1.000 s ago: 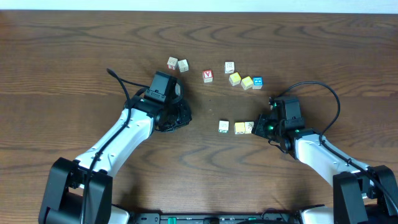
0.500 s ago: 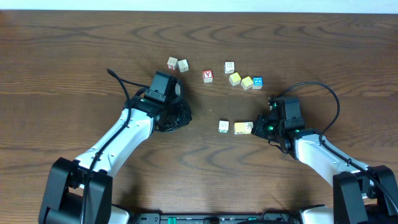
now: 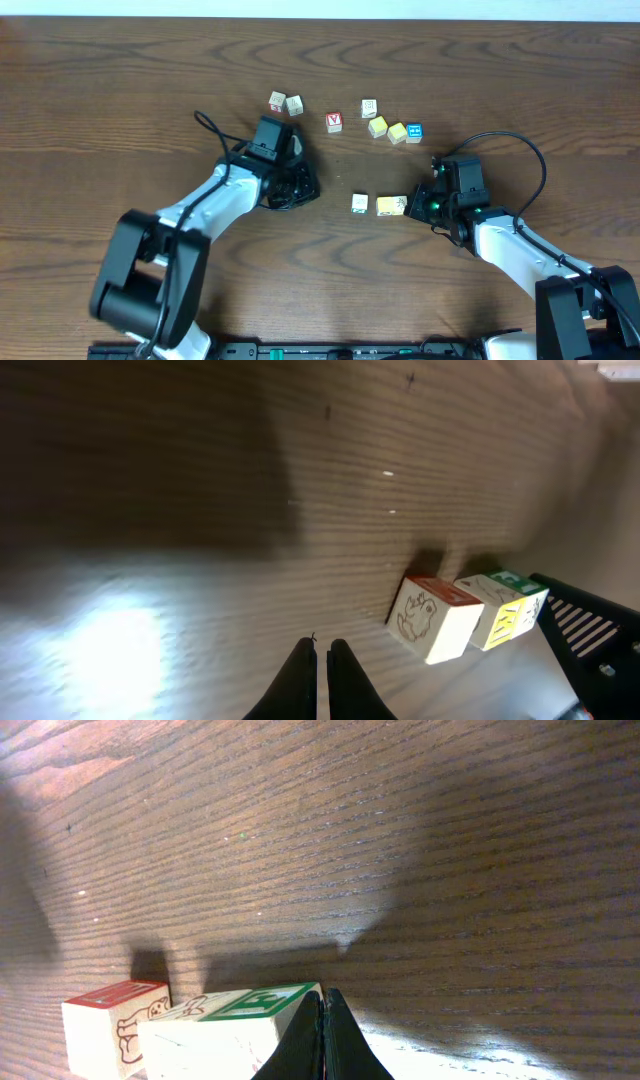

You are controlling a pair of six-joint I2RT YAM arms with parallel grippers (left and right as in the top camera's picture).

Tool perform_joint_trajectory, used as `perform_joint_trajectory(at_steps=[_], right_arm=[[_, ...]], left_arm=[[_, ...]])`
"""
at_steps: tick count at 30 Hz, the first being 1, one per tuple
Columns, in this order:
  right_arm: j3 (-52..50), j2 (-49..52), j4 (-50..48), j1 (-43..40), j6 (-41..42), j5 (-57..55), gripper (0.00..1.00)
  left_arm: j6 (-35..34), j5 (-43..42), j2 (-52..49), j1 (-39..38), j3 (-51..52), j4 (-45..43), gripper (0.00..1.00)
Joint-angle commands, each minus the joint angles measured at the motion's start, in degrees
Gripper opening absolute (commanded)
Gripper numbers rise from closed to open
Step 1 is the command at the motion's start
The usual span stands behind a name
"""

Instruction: Lift 3 blocks

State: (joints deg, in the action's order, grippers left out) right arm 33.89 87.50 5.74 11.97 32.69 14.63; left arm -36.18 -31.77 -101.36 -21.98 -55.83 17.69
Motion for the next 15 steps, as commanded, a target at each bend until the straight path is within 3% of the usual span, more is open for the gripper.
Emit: perform_joint_trajectory(at_steps=[1,15], right_arm=[[-0.26,0.37,0.02,0.46,0.31,0.44,0.01],[-0.26,0.37,-0.07,0.46,0.31,0.46,0.01]], left_arm=[[0.0,-3.85,-2.03,-1.2,0.5,-0.96,0.08],[-0.09,1.07,-2.27,-6.25,0.5,-4.61,0.07]])
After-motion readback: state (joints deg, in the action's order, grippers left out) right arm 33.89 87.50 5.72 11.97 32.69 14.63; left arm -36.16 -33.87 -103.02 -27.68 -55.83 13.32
